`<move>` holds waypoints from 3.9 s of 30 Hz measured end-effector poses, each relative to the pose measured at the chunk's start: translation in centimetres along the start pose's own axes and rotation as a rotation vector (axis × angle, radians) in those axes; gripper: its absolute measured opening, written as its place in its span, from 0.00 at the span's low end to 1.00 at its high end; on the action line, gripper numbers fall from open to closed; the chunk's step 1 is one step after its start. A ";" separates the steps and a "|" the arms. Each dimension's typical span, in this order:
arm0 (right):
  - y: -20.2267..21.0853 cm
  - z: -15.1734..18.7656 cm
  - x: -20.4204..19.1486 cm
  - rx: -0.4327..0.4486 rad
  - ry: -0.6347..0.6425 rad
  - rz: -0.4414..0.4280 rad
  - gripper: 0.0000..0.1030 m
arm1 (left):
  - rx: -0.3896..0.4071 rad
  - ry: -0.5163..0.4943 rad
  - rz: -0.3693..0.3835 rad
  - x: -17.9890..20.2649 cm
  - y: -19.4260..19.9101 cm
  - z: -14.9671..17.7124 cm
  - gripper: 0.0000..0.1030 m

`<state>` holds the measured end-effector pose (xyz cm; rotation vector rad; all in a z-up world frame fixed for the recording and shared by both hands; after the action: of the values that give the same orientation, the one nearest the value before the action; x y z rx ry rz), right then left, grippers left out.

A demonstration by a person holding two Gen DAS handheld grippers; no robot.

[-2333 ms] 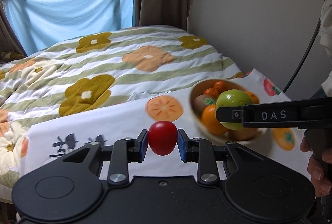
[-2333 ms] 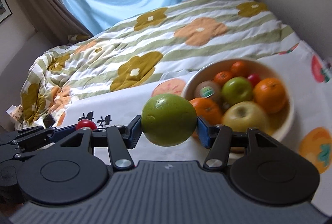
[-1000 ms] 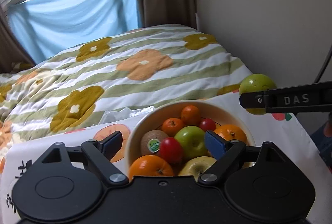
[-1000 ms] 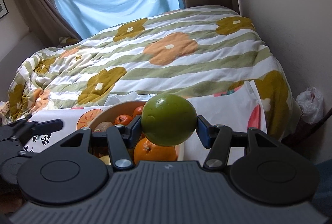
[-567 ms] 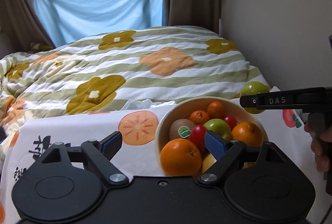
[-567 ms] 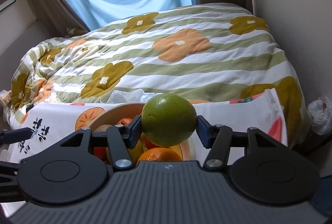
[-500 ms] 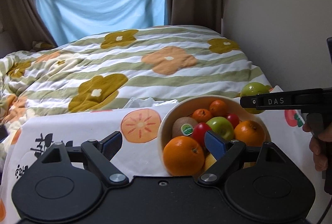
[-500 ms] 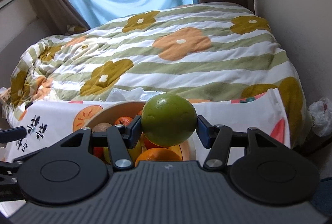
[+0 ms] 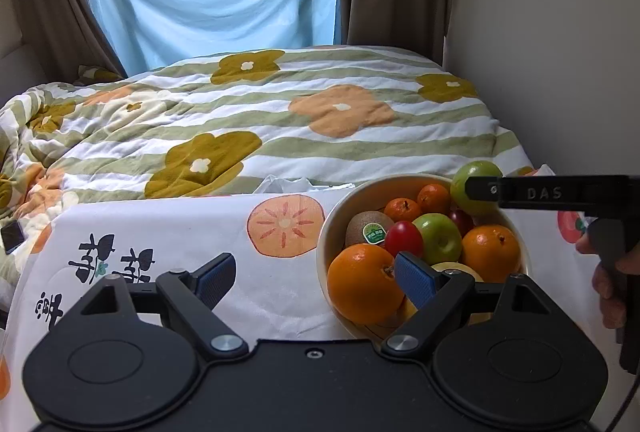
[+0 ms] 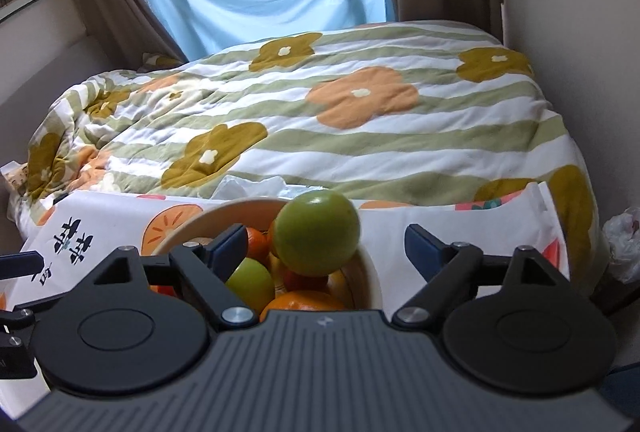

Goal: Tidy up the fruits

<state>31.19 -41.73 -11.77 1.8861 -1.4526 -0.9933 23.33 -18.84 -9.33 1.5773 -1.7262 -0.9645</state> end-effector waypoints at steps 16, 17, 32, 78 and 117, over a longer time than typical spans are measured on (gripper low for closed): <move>6.8 0.6 -3.6 0.082 -0.007 0.043 0.97 | 0.114 0.032 0.022 -2.5 6.5 0.9 0.87; 7.9 0.8 -4.2 0.091 -0.008 0.050 0.97 | 0.128 0.033 0.027 -2.9 7.4 1.0 0.87; 20.8 8.3 -14.6 0.169 0.026 0.153 0.97 | 0.260 0.057 0.031 -9.0 18.5 7.0 0.87; 23.7 17.4 -17.5 0.075 -0.022 0.250 1.00 | 0.205 0.040 -0.012 -10.6 20.3 14.5 1.00; 22.7 17.3 -18.3 0.059 -0.047 0.235 1.00 | 0.227 -0.003 -0.037 -11.1 20.3 14.6 1.00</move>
<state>1.82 -29.77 0.32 1.6935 -1.7023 -0.8969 1.25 -5.54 -0.10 1.7562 -1.8685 -0.8110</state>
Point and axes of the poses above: each gripper's, at about its wrist camera, not at the fingertips, and y roughly against the way its jaws point, x to its right, z to its underside, the point moved 4 cm from there along -y, roughly the way its jaws point, and after that the axes turned 12 degrees about -x, right-handed, at the moved point
